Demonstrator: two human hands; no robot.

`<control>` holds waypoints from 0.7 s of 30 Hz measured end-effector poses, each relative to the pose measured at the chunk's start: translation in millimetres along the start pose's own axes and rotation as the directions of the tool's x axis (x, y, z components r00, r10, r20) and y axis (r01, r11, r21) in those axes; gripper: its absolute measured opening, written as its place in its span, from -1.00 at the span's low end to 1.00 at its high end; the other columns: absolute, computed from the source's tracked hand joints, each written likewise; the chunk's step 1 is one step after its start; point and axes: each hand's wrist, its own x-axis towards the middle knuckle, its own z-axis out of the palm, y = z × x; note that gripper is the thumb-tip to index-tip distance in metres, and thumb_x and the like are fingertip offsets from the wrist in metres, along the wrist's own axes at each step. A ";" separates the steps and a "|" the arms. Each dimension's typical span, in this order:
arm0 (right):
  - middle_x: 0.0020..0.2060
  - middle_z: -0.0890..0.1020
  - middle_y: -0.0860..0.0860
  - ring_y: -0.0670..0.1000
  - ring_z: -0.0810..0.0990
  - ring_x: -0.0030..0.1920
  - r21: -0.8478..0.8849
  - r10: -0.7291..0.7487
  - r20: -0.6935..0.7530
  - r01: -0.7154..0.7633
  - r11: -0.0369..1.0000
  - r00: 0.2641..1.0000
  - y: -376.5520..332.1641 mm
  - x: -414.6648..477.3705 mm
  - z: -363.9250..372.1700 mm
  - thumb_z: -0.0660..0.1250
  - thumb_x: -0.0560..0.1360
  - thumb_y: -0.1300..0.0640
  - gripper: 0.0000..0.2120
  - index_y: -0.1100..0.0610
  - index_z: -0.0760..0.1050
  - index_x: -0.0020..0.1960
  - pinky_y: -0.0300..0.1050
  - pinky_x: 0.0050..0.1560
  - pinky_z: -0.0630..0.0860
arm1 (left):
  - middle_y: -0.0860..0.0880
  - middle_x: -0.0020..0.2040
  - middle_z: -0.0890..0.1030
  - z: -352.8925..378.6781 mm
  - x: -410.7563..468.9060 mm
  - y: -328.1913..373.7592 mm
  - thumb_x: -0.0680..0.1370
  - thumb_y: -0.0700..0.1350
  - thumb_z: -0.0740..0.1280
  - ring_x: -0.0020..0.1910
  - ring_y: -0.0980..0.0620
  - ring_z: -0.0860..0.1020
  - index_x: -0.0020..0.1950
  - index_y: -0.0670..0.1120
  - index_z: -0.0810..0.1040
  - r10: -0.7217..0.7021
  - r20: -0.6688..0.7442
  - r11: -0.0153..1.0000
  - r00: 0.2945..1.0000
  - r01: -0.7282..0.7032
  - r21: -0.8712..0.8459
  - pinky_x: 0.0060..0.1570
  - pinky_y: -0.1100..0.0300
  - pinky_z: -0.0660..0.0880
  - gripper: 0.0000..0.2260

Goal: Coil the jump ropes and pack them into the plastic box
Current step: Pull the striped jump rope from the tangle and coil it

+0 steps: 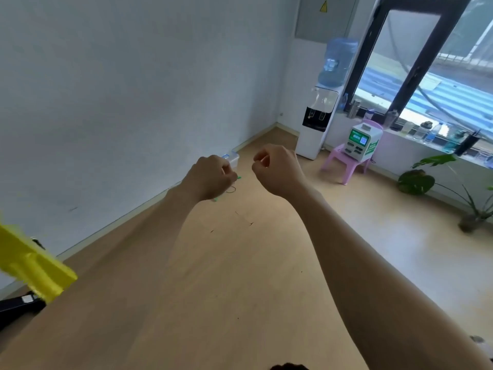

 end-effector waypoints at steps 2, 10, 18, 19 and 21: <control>-0.10 0.65 -0.04 0.00 0.57 -0.04 0.019 0.021 -0.020 -0.020 1.000 1.000 19.1 33.5 16.6 0.35 0.53 0.07 -0.85 0.05 0.60 0.07 -0.08 -0.10 0.50 | -0.05 -0.23 0.63 7.5 41.7 -7.1 0.48 0.06 0.31 -0.24 -0.07 0.60 -0.24 -0.02 0.56 -0.014 0.017 1.000 1.000 0.015 -0.010 -0.28 0.13 0.45 -0.81; -0.24 0.64 -0.02 0.06 0.61 -0.22 -0.018 0.014 0.090 -0.012 1.000 0.996 108.9 196.3 88.7 0.27 0.49 -0.02 -0.89 -0.03 0.54 -0.06 -0.01 -0.20 0.61 | -0.04 -0.24 0.63 32.3 231.0 -48.7 0.50 0.04 0.33 -0.23 -0.07 0.59 -0.23 -0.03 0.56 -0.065 0.016 0.996 0.998 0.064 0.063 -0.24 0.08 0.49 -0.82; -0.22 0.64 0.07 0.18 0.60 -0.22 -0.181 -0.030 0.316 0.091 0.979 0.948 180.8 370.4 146.7 0.28 0.53 0.08 -0.84 0.12 0.59 -0.10 0.03 -0.23 0.62 | -0.01 -0.14 0.63 56.9 406.2 -82.2 0.55 0.12 0.35 -0.15 -0.06 0.61 -0.13 -0.01 0.59 -0.188 0.107 0.957 0.976 0.157 0.244 -0.13 0.05 0.60 -0.78; -0.21 0.64 0.08 0.18 0.60 -0.21 -0.181 -0.032 0.338 0.098 0.979 0.941 184.6 392.8 153.4 0.28 0.53 0.09 -0.84 0.14 0.60 -0.09 0.01 -0.25 0.60 | -0.01 -0.12 0.63 58.1 424.5 -89.3 0.55 0.12 0.34 -0.13 -0.06 0.62 -0.10 -0.01 0.60 -0.206 0.120 0.953 0.971 0.172 0.249 -0.08 0.01 0.62 -0.78; -0.21 0.63 0.10 0.18 0.59 -0.21 -0.192 -0.027 0.384 0.109 0.975 0.923 190.1 433.7 167.4 0.27 0.54 0.11 -0.83 0.16 0.60 -0.08 -0.04 -0.29 0.52 | -0.04 -0.08 0.65 60.1 459.2 -105.5 0.55 0.13 0.32 -0.09 -0.10 0.63 -0.06 -0.06 0.63 -0.239 0.155 0.947 0.958 0.195 0.256 -0.03 -0.07 0.64 -0.73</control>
